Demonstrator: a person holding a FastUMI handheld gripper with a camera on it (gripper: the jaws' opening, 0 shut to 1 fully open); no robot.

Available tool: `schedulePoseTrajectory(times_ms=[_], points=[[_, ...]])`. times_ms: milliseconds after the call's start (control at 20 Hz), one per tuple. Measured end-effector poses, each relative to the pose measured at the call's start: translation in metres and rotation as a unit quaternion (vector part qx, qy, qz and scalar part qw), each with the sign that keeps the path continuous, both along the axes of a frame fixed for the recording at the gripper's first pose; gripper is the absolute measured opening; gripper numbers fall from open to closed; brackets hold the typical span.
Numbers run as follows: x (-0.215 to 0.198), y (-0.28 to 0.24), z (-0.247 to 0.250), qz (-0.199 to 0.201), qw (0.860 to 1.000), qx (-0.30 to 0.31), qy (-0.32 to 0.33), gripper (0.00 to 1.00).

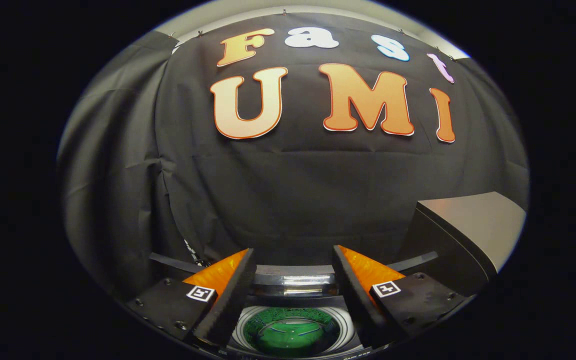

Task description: Put the clothes into the washing machine and then close the washing machine lid.

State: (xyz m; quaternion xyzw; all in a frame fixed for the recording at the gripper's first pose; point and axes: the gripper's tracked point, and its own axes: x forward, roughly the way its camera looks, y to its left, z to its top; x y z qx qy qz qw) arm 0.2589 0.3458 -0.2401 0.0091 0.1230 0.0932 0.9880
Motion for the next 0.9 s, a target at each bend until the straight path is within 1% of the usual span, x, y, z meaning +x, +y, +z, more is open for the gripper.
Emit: schedulePoseTrajectory(times_ms=[200, 450, 550, 600, 750, 900], points=[[-0.007, -0.001, -0.006, 0.0, 1.0, 0.003, -0.007, 0.98], [-0.019, -0.002, -0.021, 0.002, 1.0, 0.004, 0.001, 0.99], [-0.021, -0.005, -0.038, -0.003, 1.0, -0.001, 0.014, 1.0], [-0.023, -0.006, -0.053, -0.002, 0.999, -0.008, 0.033, 1.0], [-0.022, -0.003, -0.087, -0.001, 0.998, 0.001, 0.063, 1.0], [-0.028, -0.002, -0.097, 0.004, 0.997, -0.002, 0.077, 1.0]])
